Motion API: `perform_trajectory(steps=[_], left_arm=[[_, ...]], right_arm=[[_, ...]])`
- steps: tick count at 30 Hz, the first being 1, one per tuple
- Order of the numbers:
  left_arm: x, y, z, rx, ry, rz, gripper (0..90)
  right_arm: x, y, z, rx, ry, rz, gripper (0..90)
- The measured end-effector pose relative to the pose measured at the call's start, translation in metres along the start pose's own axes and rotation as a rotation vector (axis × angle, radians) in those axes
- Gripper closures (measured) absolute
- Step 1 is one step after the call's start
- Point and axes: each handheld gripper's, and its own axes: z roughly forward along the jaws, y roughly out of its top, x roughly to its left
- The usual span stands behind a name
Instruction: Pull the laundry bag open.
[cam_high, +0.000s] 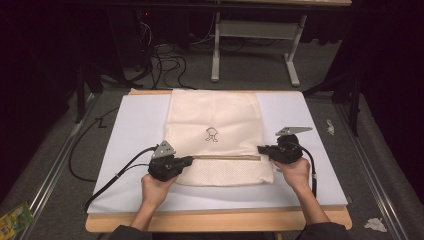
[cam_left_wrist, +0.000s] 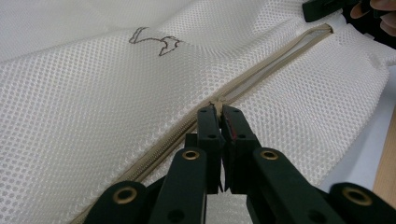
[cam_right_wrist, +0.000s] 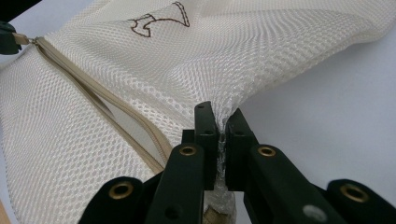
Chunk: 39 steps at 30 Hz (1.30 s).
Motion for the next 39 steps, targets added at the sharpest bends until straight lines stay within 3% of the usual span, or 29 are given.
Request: perform_trajectory(steps=[18, 39], left_arm=[[0.009, -0.002, -0.013, -0.03, 0.008, -0.036, 87.3], [0.016, 0.001, -0.026, -0.06, 0.042, -0.04, 87.3]], right_arm=[[-0.003, 0.0, -0.004, -0.003, -0.029, -0.003, 87.9], [-0.006, -0.002, -0.01, -0.018, -0.041, 0.004, 87.9]])
